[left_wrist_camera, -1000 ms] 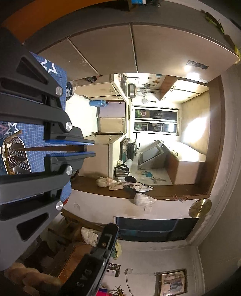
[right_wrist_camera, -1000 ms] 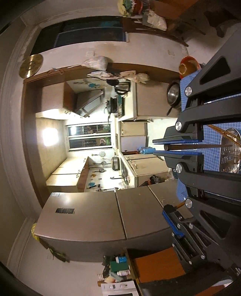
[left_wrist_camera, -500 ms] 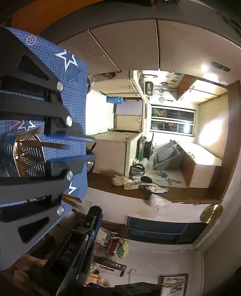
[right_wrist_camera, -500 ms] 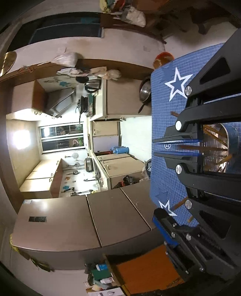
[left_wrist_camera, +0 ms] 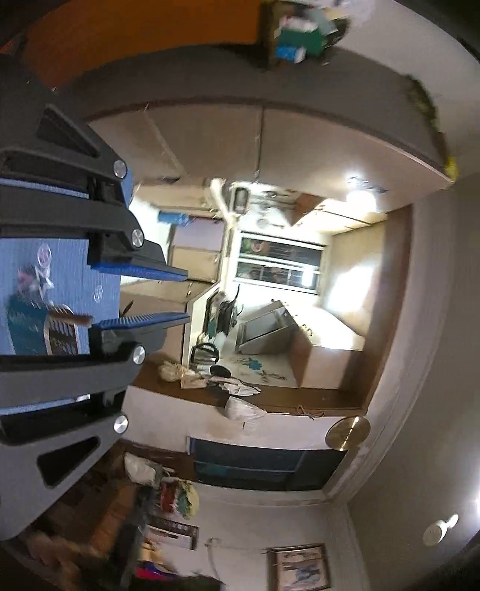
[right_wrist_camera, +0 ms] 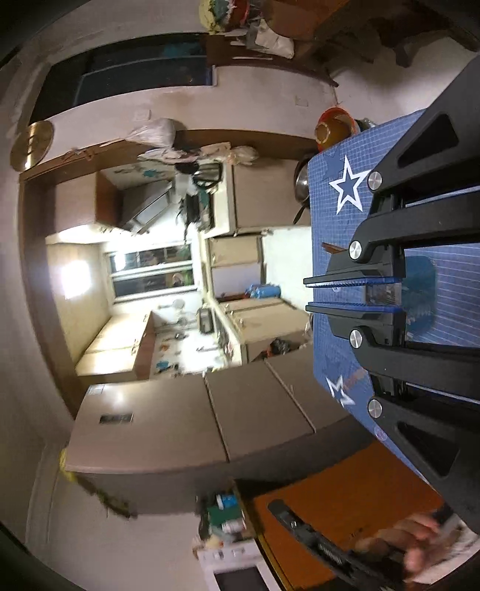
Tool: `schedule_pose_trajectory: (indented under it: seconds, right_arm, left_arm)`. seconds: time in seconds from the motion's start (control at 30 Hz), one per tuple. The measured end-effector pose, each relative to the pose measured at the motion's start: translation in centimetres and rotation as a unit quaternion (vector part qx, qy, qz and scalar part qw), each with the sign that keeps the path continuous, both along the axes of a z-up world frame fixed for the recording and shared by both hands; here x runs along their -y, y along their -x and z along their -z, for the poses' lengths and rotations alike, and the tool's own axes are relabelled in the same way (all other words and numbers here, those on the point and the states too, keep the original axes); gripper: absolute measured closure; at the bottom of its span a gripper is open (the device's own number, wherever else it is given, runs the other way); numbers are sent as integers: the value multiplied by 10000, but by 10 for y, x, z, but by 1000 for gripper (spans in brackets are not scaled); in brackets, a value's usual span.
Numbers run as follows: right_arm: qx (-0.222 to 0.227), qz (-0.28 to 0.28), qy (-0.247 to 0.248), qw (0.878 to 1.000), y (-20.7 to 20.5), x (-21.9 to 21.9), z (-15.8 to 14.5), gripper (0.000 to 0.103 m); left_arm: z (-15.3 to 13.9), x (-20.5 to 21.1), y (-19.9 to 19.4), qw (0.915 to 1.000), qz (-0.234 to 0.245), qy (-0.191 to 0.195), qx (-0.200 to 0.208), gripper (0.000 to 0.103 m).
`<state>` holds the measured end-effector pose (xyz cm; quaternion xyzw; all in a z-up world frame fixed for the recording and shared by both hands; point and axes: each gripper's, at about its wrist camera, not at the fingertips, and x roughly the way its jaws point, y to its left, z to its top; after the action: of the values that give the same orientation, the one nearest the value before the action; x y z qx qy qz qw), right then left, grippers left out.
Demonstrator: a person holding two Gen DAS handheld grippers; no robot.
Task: Organize utensils
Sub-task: 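Move both open tools back toward the remaining chopsticks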
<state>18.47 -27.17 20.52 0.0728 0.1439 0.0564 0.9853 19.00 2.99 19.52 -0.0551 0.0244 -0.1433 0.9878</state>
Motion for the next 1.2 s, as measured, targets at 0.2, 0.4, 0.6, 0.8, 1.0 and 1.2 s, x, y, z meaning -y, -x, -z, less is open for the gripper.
schedule_pose_trajectory:
  seconds: [0.2, 0.4, 0.6, 0.8, 1.0, 1.2]
  right_arm:
    - [270, -256, 318, 9988, 122, 9, 15, 81]
    - [54, -234, 568, 9981, 213, 17, 77, 81]
    - [-340, 59, 974, 9947, 262, 8, 170, 82]
    - [-798, 340, 1163, 9894, 262, -8, 245, 83]
    - [-1035, 700, 985, 9873, 243, -9, 278, 83]
    - [-1187, 698, 822, 9871, 233, -9, 297, 83]
  left_arm:
    - [27, -15, 80, 9966, -20, -810, 129, 80]
    - [74, -35, 138, 9942, -124, -1056, -131, 67]
    - [153, -34, 180, 9887, -66, -1318, -710, 63]
    - [232, -5, 198, 9767, -147, -1726, -1264, 64]
    - [270, 17, 208, 9693, 174, -2028, -1382, 64]
    - [285, 32, 191, 9648, 89, -2129, -1542, 64]
